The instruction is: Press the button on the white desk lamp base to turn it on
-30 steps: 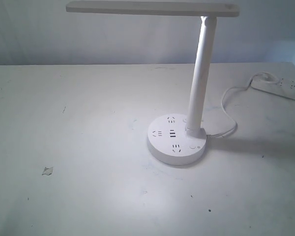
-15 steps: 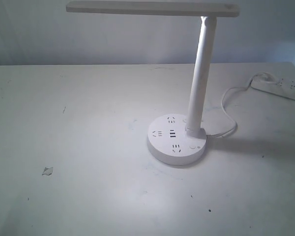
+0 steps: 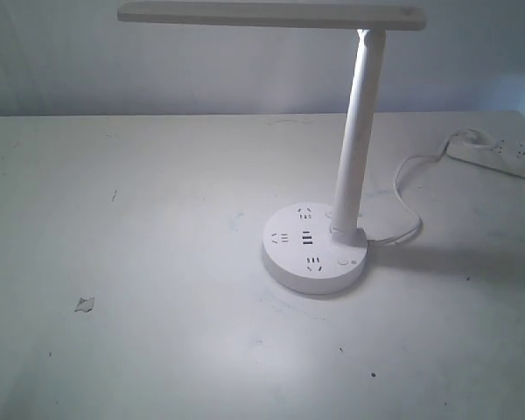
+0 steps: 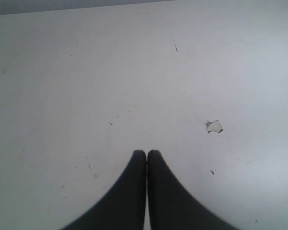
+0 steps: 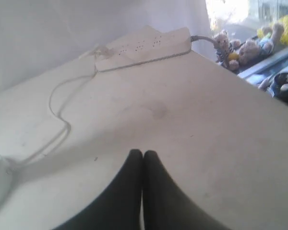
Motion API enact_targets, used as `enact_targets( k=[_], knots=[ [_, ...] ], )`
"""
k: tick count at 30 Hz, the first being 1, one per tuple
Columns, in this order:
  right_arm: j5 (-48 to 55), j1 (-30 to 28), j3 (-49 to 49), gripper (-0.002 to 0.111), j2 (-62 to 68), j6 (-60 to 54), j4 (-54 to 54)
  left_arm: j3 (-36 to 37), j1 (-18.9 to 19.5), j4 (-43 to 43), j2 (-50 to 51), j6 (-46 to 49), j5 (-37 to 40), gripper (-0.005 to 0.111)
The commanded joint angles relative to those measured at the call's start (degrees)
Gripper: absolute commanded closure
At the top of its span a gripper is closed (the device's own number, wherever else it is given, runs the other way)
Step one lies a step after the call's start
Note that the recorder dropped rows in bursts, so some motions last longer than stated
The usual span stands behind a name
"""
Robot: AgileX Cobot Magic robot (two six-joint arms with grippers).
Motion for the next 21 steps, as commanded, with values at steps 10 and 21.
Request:
enact_targets(
  k=[10, 21],
  knots=[
    [-1.44, -0.24, 0.08, 0.108, -0.31, -50.06, 23.96, 0.19, -0.31, 0.15, -0.21, -0.08, -0.10, 0.107],
    [-1.09, -0.24, 0.08, 0.108, -0.31, -51.05, 23.18, 0.19, -0.31, 0.15, -0.21, -0.08, -0.10, 0.107]
  ],
)
